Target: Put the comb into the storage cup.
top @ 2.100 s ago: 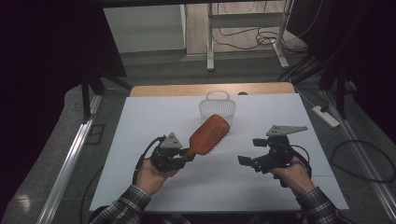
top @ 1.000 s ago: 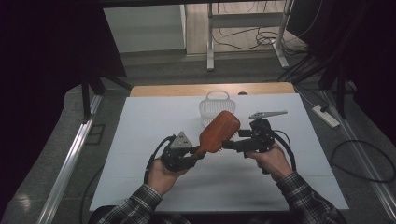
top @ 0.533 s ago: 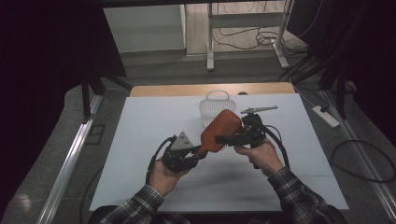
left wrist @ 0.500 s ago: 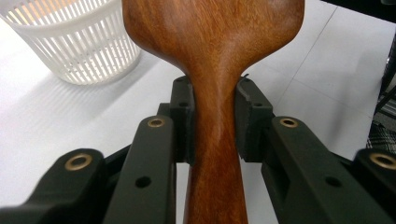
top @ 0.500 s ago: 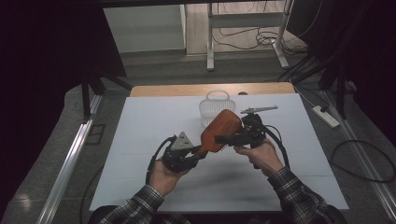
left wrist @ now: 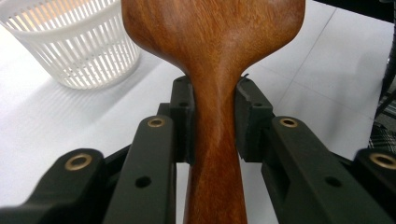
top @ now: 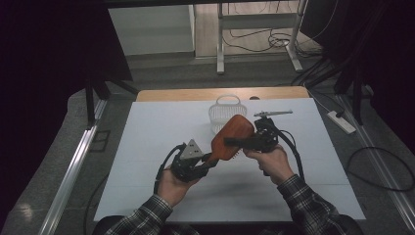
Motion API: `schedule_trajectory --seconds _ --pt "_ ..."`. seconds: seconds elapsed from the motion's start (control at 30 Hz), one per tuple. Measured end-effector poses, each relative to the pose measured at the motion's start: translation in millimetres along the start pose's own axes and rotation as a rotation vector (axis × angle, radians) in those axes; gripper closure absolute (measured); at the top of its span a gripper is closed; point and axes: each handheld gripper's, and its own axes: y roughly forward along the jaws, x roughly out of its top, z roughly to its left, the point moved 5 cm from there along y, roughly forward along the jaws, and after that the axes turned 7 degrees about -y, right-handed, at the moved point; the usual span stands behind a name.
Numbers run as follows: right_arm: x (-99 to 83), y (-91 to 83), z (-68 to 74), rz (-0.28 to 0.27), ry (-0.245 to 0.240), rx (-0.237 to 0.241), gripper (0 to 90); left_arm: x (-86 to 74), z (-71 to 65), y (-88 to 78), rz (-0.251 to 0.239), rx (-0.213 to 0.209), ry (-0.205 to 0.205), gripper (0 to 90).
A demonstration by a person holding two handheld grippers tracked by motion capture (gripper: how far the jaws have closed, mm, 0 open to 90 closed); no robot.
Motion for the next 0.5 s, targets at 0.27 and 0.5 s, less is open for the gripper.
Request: schedule_trajectory --seconds 0.27,0.5 --pt "0.8 -4.8 0.1 -0.027 0.078 0.074 44.2 -4.8 -0.5 8.4 0.052 -0.009 0.016 72.1" --pt "-1.4 -3.3 5.6 -0.008 0.071 0.070 51.5 -6.9 0.9 11.7 0.080 -0.024 0.016 71.7"
